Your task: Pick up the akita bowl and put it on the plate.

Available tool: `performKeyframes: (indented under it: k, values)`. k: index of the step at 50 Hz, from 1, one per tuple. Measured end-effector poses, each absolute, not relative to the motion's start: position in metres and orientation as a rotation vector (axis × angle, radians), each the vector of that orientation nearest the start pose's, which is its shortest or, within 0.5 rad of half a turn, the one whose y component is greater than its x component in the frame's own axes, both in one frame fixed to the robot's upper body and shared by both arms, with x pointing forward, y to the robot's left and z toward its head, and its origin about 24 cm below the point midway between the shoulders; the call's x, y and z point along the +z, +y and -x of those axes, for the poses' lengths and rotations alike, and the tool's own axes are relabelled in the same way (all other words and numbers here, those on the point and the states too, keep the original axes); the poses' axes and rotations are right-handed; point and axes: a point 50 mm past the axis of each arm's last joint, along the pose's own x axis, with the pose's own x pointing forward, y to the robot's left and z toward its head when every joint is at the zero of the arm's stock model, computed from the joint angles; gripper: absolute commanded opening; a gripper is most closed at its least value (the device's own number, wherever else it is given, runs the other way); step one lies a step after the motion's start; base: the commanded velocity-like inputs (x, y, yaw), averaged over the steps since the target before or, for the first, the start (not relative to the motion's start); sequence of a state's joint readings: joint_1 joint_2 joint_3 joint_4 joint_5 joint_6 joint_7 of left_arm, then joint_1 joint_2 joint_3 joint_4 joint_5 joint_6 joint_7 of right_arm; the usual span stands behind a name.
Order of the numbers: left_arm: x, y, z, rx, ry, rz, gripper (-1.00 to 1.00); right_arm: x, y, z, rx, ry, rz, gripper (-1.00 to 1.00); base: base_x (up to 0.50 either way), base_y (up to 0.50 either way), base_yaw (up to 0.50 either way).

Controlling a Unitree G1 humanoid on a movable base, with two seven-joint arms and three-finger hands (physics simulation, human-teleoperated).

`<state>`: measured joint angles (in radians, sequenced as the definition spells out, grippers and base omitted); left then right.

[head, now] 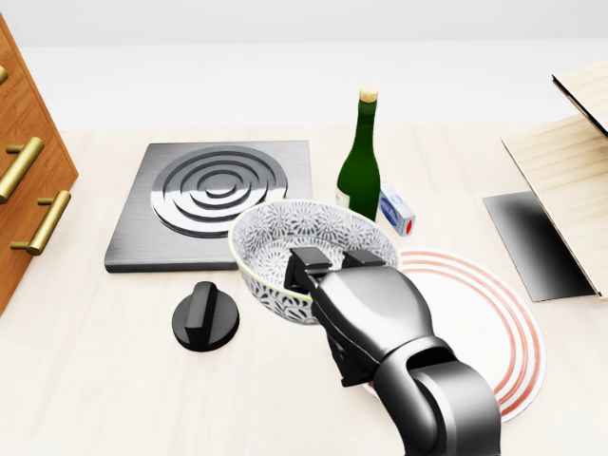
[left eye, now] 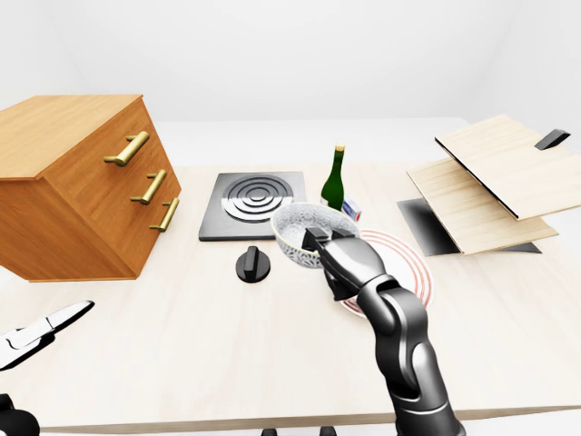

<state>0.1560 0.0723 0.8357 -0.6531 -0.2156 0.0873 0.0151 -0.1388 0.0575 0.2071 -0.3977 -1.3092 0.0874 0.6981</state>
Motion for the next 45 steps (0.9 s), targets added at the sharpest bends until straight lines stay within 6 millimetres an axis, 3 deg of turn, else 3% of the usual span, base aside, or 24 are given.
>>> performKeyframes:
  k: [45]
  values:
    - [0.165,0.315,-0.130,0.755,-0.466,-0.169,1.00,0.135,-0.119,-0.246,0.287,-0.038,1.328,-1.00,0.00,0.00,0.00]
